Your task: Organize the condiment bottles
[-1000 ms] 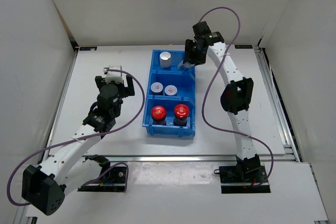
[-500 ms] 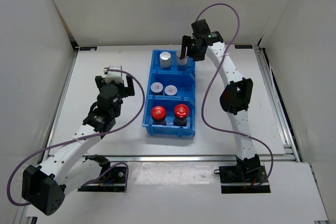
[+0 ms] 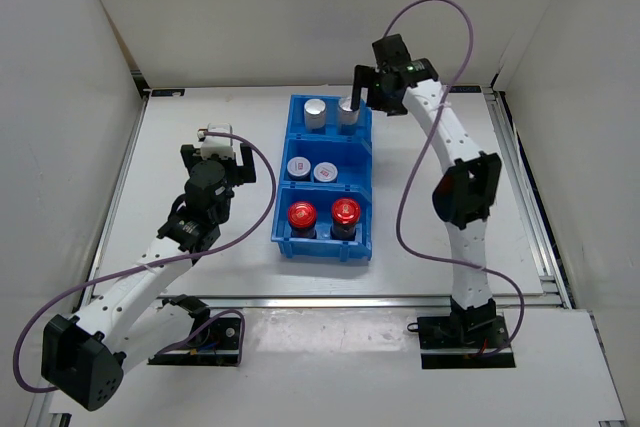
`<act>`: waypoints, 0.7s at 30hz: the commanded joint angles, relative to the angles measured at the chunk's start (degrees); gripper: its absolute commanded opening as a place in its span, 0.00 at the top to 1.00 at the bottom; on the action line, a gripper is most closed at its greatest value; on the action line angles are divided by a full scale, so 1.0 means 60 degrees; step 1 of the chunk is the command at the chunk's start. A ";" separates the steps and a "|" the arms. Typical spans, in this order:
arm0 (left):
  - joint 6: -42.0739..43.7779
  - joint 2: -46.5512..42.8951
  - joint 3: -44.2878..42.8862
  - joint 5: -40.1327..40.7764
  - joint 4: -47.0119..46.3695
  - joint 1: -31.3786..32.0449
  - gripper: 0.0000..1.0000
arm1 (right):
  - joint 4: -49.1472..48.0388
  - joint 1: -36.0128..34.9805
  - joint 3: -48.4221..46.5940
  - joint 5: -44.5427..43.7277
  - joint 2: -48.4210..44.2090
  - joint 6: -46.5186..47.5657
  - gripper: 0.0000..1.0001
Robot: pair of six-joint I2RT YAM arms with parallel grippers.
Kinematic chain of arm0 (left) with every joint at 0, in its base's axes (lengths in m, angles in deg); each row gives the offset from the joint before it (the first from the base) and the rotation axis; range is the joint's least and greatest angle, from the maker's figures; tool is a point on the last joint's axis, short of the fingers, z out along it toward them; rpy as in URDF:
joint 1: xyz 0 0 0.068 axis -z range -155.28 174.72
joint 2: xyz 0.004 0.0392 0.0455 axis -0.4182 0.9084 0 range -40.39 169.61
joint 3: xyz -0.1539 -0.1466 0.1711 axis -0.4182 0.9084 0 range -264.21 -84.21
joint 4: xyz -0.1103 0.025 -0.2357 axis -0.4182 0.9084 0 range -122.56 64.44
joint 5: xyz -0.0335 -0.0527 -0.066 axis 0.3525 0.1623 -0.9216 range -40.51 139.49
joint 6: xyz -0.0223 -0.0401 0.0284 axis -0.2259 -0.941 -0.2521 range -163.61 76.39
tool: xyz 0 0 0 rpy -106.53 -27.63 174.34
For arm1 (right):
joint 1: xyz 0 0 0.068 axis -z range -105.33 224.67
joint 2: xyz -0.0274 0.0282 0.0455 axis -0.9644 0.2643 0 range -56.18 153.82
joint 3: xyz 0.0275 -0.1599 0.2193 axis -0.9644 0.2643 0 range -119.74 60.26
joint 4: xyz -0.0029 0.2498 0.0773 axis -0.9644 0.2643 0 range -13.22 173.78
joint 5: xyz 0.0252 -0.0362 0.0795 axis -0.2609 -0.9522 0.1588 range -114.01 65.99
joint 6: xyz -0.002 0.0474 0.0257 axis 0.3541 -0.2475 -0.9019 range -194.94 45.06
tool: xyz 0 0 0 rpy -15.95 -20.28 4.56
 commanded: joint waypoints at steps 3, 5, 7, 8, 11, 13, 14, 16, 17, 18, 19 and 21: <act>0.0165 -0.0090 -0.0326 0.0285 -0.0078 0.0045 0.00 | -0.0674 -0.0289 0.2326 -0.1599 -0.3227 0.0626 0.00; 0.0253 0.0026 -0.0239 0.0388 -0.0078 0.0045 0.00 | -0.0793 -0.0289 0.3757 -0.1688 -0.4366 0.0627 0.00; 0.0341 0.0027 -0.0239 0.0505 -0.0166 0.0045 0.00 | -0.0793 -0.0376 0.4845 -0.1688 -0.5175 0.0540 0.00; 0.0442 0.0027 -0.0239 0.0593 -0.0166 0.0045 0.00 | -0.0793 -0.0377 0.5445 -0.1688 -0.6064 0.0539 0.00; 0.0545 0.0027 -0.0239 0.0682 -0.0166 0.0045 0.00 | -0.0998 -0.0465 0.8096 -0.1470 -0.8016 0.0320 0.00; 0.0546 -0.0075 -0.0239 0.0682 -0.0166 0.0045 0.00 | -0.1085 -0.0465 0.9762 -0.1380 -0.9447 0.0145 0.00; 0.0546 -0.0075 -0.0239 0.0682 -0.0166 0.0045 0.00 | -0.1085 -0.0465 1.0222 -0.1380 -0.9921 0.0144 0.00; 0.0546 0.0057 -0.0239 0.0579 -0.0166 0.0045 0.00 | -0.0954 -0.0465 1.1318 -0.1467 -1.1249 -0.0003 0.00; 0.0546 0.0202 -0.0326 0.0492 -0.0166 0.0045 0.00 | -0.0954 -0.0465 1.1630 -0.1657 -1.1650 -0.0003 0.00; 0.0648 0.0203 -0.0326 0.0491 -0.0166 0.0045 0.00 | -0.0867 -0.0465 1.1894 -0.1775 -1.2031 -0.0003 0.00; 0.0649 0.0363 -0.0413 0.0491 -0.0166 0.0045 0.00 | -0.0866 -0.0465 1.2245 -0.1921 -1.2629 0.0258 0.00; 0.0736 0.0583 -0.0414 0.0491 -0.0166 0.0045 0.00 | -0.0735 -0.0465 1.2467 -0.2272 -1.3174 0.0349 0.00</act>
